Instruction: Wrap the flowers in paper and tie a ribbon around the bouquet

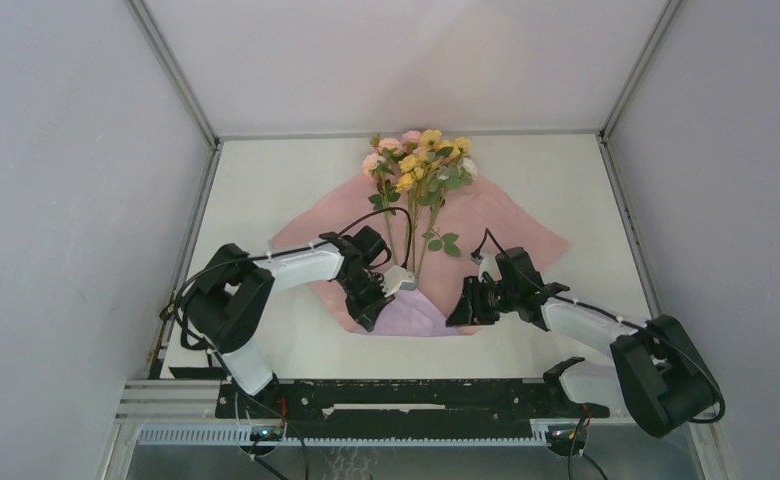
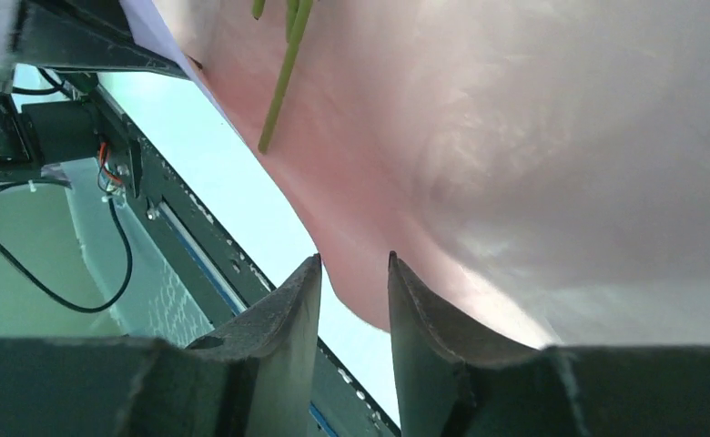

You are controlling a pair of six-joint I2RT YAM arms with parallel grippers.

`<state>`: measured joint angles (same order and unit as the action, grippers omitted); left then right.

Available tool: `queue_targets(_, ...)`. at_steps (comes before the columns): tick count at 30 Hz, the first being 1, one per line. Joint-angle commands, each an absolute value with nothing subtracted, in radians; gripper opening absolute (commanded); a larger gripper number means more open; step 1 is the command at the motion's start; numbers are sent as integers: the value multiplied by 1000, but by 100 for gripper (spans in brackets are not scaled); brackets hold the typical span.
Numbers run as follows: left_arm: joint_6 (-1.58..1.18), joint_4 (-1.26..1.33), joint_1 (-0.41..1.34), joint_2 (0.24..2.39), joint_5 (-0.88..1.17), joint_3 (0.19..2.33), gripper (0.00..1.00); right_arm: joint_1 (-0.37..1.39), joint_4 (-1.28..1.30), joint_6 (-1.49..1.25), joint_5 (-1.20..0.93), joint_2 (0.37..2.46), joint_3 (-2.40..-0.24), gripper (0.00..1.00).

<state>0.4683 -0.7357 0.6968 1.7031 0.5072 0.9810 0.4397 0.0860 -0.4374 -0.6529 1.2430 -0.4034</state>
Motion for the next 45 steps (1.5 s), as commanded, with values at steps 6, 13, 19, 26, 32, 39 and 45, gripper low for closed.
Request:
queue_targets(6,436,-769,685,1723,497,1036,0,547,269,-480,-345,935,-475,35)
queue_targets(13,423,-767,677,1743,491,1045,0,688,-115,-600,-466,1125,-442,12)
queue_targets(19,411,-761,671,1763,487,1052,0,660,-154,-595,-409,1317,-443,10)
queue_targets(26,393,-752,665,1760,457,1052,11,648,-37,-596,-285,1366,-422,10)
queue_targets(32,413,-792,652,1698,391,1069,41,680,-84,-618,-292,1370,-399,10)
queue_targets(39,478,-889,659,1470,301,1157,56,677,-48,-646,-251,1393,-399,10)
queue_targets(45,514,-906,866,1467,422,1129,47,671,-74,-672,-255,1427,-398,10)
